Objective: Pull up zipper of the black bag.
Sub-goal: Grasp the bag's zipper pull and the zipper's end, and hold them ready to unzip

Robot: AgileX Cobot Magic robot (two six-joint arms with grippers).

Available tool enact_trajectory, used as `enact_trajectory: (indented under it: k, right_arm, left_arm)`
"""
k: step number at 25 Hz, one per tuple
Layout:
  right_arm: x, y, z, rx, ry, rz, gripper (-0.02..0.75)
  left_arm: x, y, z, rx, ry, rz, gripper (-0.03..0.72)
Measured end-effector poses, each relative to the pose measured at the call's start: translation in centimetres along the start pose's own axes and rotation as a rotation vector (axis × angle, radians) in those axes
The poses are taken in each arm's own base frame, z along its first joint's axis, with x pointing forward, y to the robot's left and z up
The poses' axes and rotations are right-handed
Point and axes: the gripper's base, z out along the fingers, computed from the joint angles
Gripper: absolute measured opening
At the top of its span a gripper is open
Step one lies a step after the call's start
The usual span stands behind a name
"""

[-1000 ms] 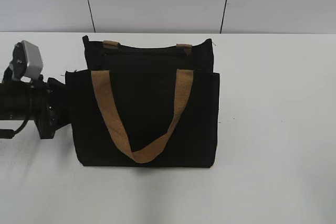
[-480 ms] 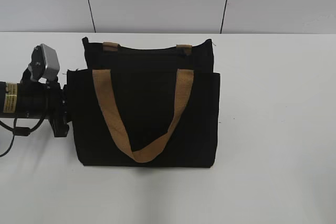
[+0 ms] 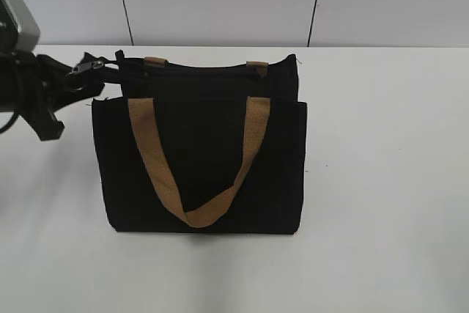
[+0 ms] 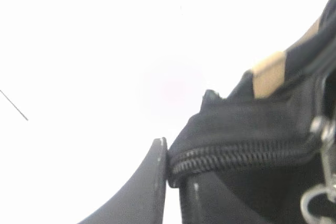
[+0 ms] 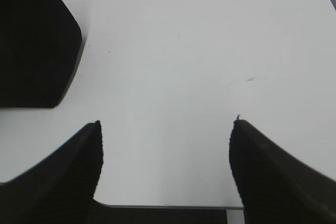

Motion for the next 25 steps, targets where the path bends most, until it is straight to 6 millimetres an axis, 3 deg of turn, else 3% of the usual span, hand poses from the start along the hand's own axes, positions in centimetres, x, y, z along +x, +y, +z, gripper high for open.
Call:
enact_trajectory:
  k: [5,8,15,19,25]
  right_arm:
    - [0.0,0.0,0.0,0.000,-0.002,0.000,0.568]
    - [0.0,0.0,0.0,0.000,-0.004,0.000,0.568]
    - [-0.1,0.0,-0.1,-0.027,-0.015,0.010,0.565]
    - [-1.5,0.1,-0.7,-0.065,-0.018,0.044,0.524]
    - [-3.8,-0.1,1.7,-0.091,0.091,0.094,0.507]
  left_arm:
    - [-3.6,0.4,-3.2,-0.113,-0.038,-0.147,0.022]
    - [-4.6,-0.1,-4.1,-0.097,-0.053,-0.171,0.022]
    - [-4.9,-0.5,-4.2,-0.029,-0.060,-0.257,0.022]
    - [-6.3,0.2,-4.3,0.000,-0.067,-0.286,0.022]
    - [-7.0,0.5,-4.4,0.022,-0.051,-0.320,0.022]
